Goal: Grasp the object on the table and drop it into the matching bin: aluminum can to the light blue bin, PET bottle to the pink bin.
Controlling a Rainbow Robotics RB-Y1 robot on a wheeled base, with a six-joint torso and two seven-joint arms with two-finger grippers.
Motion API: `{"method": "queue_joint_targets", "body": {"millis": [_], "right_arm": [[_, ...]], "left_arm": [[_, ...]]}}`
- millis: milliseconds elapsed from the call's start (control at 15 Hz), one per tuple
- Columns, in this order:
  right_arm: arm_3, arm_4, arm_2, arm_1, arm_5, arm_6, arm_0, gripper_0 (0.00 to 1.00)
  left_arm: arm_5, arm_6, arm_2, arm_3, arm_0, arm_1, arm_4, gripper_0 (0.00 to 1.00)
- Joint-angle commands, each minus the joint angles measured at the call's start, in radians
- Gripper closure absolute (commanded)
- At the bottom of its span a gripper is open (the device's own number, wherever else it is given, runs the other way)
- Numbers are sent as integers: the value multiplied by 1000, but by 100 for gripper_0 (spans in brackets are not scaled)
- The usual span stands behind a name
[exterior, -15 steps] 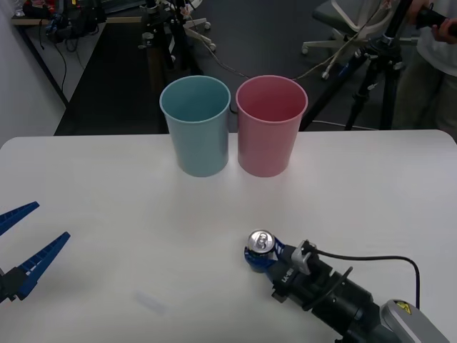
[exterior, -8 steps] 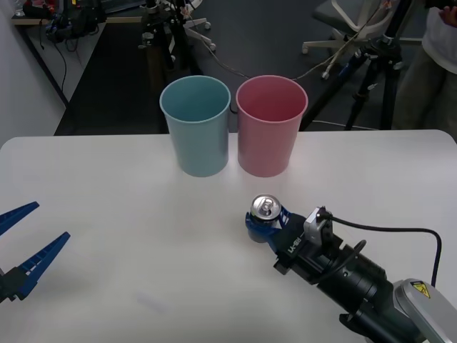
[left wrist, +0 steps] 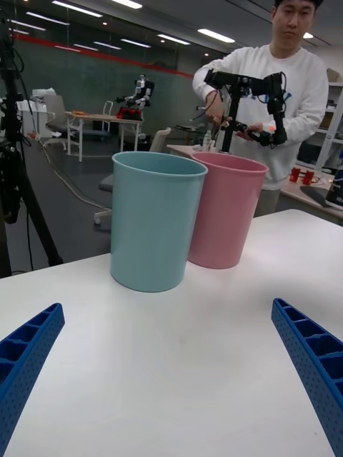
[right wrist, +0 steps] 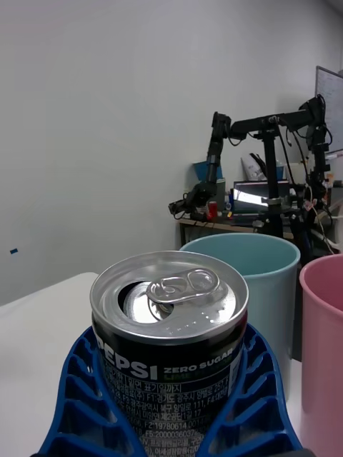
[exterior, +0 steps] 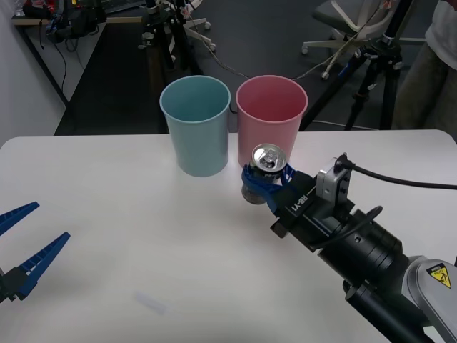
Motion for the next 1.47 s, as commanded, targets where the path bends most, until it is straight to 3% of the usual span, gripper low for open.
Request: {"method": "queue_joint_targets", "body": {"millis": [67,467,1000,1133,1467], "right_arm": [[-41,116,-2,2,46,-142,-49,100],[2,398,-13,72,86,-443,-227,100],[316,735,-76,255,89,-685,-526,100],[404,771,-82,283,110,-704,-599,100],[609,772,-81,315,165,-708,-756,100]], "left_arm": [[0,0,0,0,0,0,0,0],[0,0,0,0,0,0,0,0],[0,0,0,0,0,0,0,0],[0,0,0,0,0,0,0,0],[0,0,0,0,0,0,0,0]]}}
